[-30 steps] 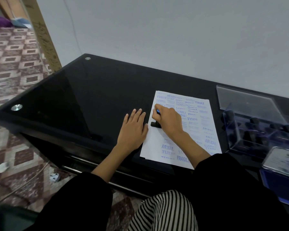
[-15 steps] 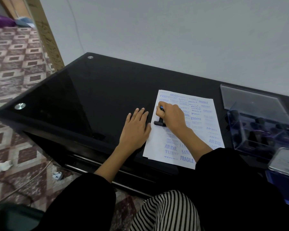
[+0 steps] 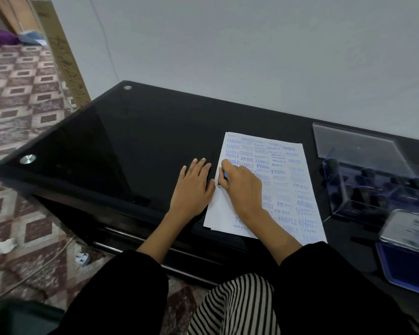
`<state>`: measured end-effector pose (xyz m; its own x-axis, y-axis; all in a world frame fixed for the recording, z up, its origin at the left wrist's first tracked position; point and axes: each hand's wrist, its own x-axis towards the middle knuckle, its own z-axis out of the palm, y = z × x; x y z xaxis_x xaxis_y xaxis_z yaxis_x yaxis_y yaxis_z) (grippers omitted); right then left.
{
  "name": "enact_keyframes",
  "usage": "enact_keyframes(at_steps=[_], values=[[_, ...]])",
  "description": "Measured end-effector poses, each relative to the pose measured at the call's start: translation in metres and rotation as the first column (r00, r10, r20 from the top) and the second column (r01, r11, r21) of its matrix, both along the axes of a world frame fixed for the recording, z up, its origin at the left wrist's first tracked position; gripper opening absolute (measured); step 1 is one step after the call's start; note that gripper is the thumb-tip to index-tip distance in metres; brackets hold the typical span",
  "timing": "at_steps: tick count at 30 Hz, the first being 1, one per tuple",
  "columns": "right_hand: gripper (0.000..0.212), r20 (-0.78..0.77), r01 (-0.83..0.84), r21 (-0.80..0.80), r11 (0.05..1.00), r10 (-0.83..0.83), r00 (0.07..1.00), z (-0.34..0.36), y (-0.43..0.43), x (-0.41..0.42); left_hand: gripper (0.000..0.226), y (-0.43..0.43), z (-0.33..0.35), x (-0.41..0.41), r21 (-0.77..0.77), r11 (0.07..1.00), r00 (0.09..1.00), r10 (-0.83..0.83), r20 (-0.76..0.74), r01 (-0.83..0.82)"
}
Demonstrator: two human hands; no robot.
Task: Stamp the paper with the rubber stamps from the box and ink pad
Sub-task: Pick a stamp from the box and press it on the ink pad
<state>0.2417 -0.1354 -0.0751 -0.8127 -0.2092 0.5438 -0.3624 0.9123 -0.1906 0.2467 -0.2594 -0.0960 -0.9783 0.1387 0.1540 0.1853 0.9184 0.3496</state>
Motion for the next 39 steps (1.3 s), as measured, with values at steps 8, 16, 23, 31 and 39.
enact_keyframes(at_steps=[8,16,23,31,39], values=[[0.016,0.198,0.225,-0.401,0.888,-0.156,0.968,0.034,0.042,0.002,0.047,-0.001,0.006,0.0,0.12,0.993,0.999,-0.007,0.032,0.003],[0.018,0.232,0.319,-0.474,0.821,-0.233,0.944,0.081,0.147,0.013,0.033,0.014,0.028,0.0,0.51,0.857,0.996,0.085,-0.006,-0.07],[0.022,0.263,0.302,-0.358,0.884,-0.215,0.941,0.109,0.225,0.01,0.029,0.109,0.07,-0.004,0.512,0.827,0.973,-0.189,-0.136,0.232],[0.024,0.335,0.413,-0.189,0.891,-0.337,0.88,0.121,0.285,-0.019,0.041,0.213,0.089,-0.032,0.433,0.831,0.928,-0.372,-0.034,0.349],[0.022,0.485,0.437,0.041,0.899,-0.4,0.778,0.094,0.286,-0.052,0.058,0.26,0.053,-0.052,0.342,0.875,0.902,-0.408,0.14,0.343]])
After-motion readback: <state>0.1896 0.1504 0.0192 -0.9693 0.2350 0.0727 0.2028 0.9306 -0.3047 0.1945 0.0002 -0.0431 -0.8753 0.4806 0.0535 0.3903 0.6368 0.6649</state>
